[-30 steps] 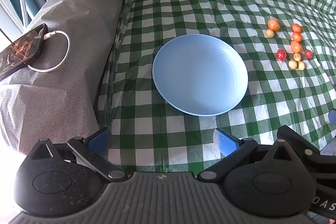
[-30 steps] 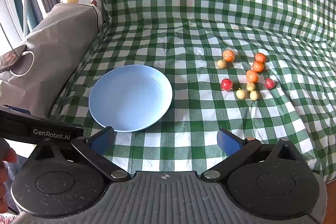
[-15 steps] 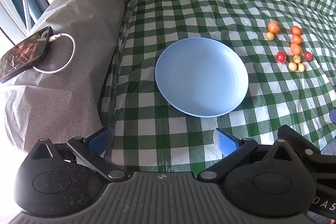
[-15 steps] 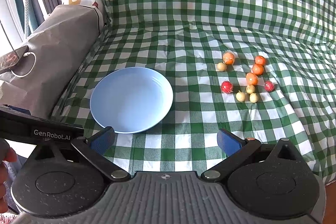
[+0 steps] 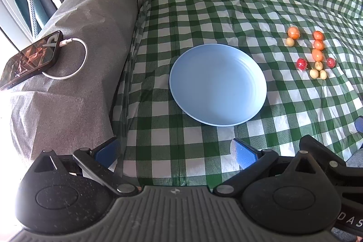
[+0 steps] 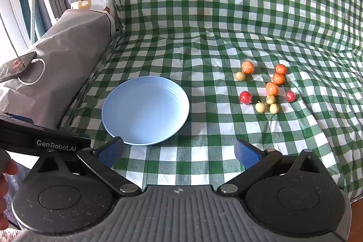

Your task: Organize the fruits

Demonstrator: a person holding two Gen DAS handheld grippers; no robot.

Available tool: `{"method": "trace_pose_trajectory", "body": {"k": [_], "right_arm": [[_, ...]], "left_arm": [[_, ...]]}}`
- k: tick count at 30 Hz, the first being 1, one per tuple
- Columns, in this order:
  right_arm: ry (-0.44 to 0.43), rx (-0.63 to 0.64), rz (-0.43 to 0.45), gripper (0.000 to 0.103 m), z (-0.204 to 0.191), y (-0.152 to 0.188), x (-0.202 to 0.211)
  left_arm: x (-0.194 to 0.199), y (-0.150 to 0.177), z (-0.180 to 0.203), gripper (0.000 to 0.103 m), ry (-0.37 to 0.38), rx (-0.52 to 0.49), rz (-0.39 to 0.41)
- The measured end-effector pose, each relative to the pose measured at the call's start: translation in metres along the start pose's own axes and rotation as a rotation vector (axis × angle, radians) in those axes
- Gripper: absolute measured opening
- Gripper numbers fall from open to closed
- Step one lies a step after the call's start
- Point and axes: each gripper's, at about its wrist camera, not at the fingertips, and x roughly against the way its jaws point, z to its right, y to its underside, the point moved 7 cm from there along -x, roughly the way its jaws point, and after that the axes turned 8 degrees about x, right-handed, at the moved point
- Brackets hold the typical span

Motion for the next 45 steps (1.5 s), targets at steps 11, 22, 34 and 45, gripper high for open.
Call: {"method": "trace_pose_trajectory", "body": {"k": [11, 22, 34, 45], "right_arm": [[0.037, -0.111, 0.095, 0.103, 0.028, -0.006, 0.006], [0.31, -0.275, 0.101, 0.103, 0.155, 0.029, -0.033], [0.343, -0.15, 0.064, 0.102, 0.23, 0.032, -0.161], [0.239, -0.13, 0.04, 0.098, 0.237, 0.031, -0.215]], "left_arm": [[-0.001, -0.004, 0.023, 0.103, 0.042, -0.037, 0.012], [-0.028, -0.049, 0.103, 0.103, 0.229, -0.003, -0.018], [-0.144, -0.091, 0.256, 0.103, 0.144, -0.355, -0.012], [-0.215, -0.108, 0.307, 0.1, 0.226, -0.346, -0.093]]}}
